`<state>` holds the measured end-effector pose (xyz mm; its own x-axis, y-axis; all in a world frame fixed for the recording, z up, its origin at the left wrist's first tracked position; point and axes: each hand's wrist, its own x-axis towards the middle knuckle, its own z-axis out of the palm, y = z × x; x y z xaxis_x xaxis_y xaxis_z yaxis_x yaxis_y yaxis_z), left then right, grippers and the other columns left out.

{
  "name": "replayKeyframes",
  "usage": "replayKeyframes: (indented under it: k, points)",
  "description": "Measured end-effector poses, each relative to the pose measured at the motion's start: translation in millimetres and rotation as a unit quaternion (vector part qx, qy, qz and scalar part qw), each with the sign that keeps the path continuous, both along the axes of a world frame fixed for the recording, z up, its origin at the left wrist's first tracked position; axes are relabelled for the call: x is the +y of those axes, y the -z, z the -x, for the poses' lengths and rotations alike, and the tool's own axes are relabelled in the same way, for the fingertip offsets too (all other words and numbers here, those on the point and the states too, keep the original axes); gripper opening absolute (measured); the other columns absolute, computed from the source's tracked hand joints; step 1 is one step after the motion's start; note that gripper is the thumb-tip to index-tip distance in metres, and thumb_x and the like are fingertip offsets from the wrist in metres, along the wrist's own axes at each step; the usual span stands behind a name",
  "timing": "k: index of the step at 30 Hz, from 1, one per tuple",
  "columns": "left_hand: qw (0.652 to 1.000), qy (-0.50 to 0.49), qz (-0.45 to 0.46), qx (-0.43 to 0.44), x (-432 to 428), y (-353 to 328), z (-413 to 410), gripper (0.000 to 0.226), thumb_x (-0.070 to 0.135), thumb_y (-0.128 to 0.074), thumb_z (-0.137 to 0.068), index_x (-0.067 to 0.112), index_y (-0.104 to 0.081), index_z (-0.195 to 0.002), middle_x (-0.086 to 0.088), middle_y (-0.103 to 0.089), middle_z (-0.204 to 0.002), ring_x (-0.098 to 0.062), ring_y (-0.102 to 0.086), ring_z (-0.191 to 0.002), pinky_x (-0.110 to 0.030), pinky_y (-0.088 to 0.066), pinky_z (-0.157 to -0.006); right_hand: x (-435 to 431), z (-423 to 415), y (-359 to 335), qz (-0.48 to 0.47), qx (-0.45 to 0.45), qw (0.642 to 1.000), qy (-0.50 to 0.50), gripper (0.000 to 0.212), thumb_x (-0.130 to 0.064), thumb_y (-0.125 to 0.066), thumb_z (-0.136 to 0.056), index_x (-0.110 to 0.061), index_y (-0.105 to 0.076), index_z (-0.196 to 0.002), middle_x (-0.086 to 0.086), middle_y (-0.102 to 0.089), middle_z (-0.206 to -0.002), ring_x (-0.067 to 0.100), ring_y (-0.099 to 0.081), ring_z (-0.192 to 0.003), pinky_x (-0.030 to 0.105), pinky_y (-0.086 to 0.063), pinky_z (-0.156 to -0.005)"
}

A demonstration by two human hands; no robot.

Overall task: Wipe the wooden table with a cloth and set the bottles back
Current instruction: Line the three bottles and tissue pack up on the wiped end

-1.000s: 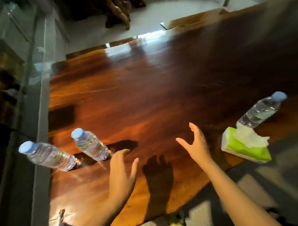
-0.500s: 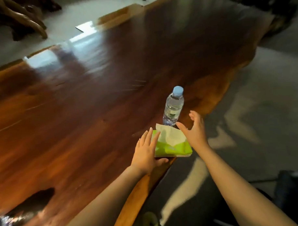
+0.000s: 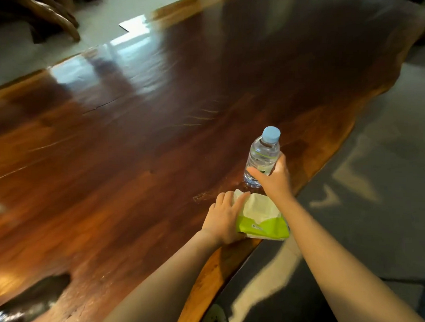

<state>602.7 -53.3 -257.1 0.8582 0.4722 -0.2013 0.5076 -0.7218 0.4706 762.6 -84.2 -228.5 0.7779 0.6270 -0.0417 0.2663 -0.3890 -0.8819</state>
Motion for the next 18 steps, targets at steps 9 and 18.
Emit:
replayKeyframes:
  k: [9, 18]
  points:
    - [0.996, -0.075, 0.027, -0.041, -1, -19, 51, 0.082, 0.039, -0.072, -0.073, 0.023, -0.024, -0.138, -0.011, -0.032, -0.131, -0.033, -0.028, -0.121, -0.052, -0.050, -0.085, 16, 36, -13, 0.005, -0.015, 1.000, -0.019, 0.061, -0.017, -0.080, -0.069, -0.012, -0.047, -0.120, 0.013, -0.062, -0.116, 0.026, -0.060, -0.102, 0.031, -0.044, -0.083]
    - [0.966, -0.252, -0.003, -0.051, -20, -39, 244, 0.072, 0.039, -0.062, -0.077, 0.027, -0.026, -0.138, -0.004, -0.031, -0.134, -0.023, -0.022, -0.127, -0.044, -0.050, -0.089, 68, 177, -21, -0.003, 0.003, 0.981, -0.196, 0.071, -0.016, -0.083, -0.066, -0.011, -0.045, -0.126, 0.014, -0.060, -0.122, 0.029, -0.059, -0.108, 0.046, -0.049, -0.093]
